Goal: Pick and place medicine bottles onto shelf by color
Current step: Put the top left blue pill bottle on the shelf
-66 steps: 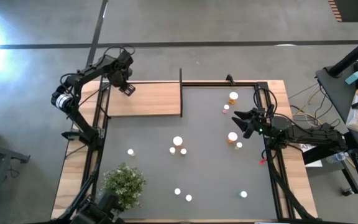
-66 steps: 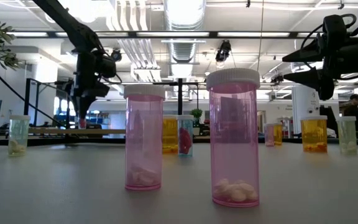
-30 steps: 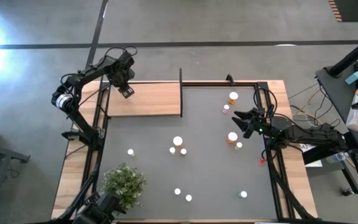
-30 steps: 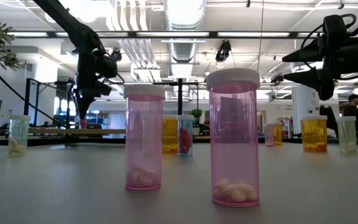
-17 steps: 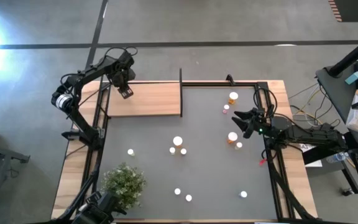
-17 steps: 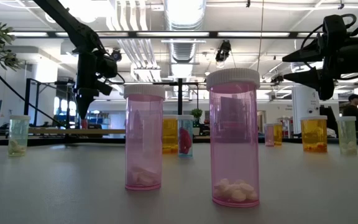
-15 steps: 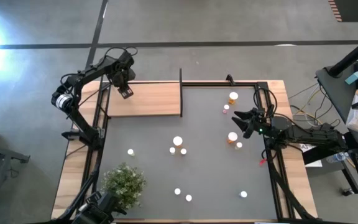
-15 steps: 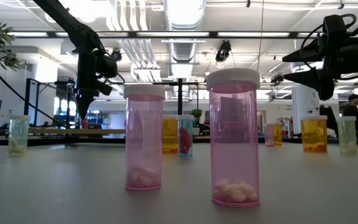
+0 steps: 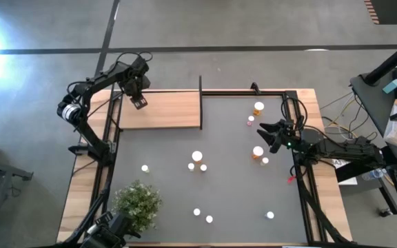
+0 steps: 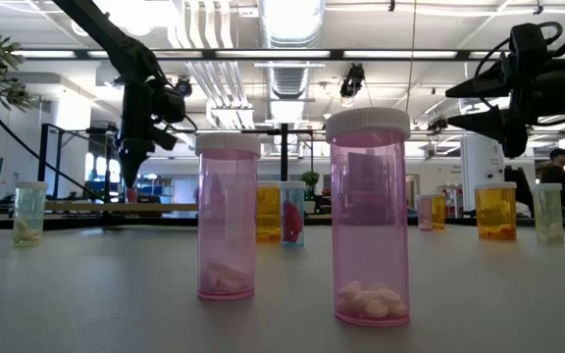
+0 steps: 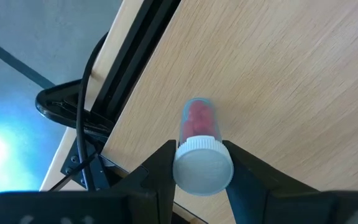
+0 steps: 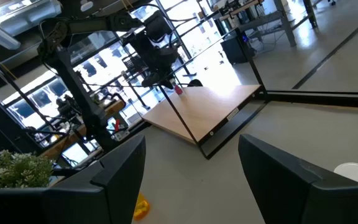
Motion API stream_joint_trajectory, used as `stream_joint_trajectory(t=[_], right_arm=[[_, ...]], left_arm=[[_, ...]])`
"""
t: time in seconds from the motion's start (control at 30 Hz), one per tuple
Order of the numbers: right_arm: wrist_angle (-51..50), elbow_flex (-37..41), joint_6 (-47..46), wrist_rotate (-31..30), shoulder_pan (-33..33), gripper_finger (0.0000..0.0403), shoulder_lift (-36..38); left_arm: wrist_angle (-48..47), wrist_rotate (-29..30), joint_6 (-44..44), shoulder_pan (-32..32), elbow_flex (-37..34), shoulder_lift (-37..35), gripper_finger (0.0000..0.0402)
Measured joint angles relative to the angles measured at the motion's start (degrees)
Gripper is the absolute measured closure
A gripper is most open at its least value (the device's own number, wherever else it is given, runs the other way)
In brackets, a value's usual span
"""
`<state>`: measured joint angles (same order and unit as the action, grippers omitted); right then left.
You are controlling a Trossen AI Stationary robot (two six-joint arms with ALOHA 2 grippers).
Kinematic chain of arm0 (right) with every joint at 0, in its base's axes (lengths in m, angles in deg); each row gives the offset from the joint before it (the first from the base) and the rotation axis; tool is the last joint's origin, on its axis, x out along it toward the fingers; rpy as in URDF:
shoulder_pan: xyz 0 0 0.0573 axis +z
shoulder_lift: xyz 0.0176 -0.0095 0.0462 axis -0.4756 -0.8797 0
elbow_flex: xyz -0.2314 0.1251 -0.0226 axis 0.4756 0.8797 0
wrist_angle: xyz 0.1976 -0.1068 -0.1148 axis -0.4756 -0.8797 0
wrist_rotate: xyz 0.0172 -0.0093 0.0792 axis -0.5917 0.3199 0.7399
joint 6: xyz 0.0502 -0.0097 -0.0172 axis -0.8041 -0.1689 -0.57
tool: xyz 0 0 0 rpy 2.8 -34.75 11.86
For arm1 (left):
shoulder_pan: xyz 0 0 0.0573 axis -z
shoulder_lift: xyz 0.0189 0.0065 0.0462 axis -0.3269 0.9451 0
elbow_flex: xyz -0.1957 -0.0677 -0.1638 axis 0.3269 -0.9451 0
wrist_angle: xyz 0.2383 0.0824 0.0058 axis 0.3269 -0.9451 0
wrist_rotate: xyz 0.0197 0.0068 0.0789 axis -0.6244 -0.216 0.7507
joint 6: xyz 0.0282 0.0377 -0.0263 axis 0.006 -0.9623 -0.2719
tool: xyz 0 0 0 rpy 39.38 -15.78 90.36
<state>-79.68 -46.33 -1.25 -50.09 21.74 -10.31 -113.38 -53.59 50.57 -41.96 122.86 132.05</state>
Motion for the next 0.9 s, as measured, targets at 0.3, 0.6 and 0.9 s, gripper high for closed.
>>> stream_joint_trajectory(t=[0.3,0.6,0.9], right_arm=[[0.02,0.00,0.00,0.00,0.00,0.0156,0.02],[0.00,0.00,0.00,0.00,0.00,0.0156,0.00],[0.00,0.00,0.00,0.00,0.00,0.0156,0.02]], left_arm=[[-0.35,0.17,-0.38,0.21,-0.17,0.00,0.0304],[-0.31,0.16,0.08,0.35,-0.21,0.00,0.0304],[0.66,0.14,1.54,0.33,-0.23,0.00,0.0304]])
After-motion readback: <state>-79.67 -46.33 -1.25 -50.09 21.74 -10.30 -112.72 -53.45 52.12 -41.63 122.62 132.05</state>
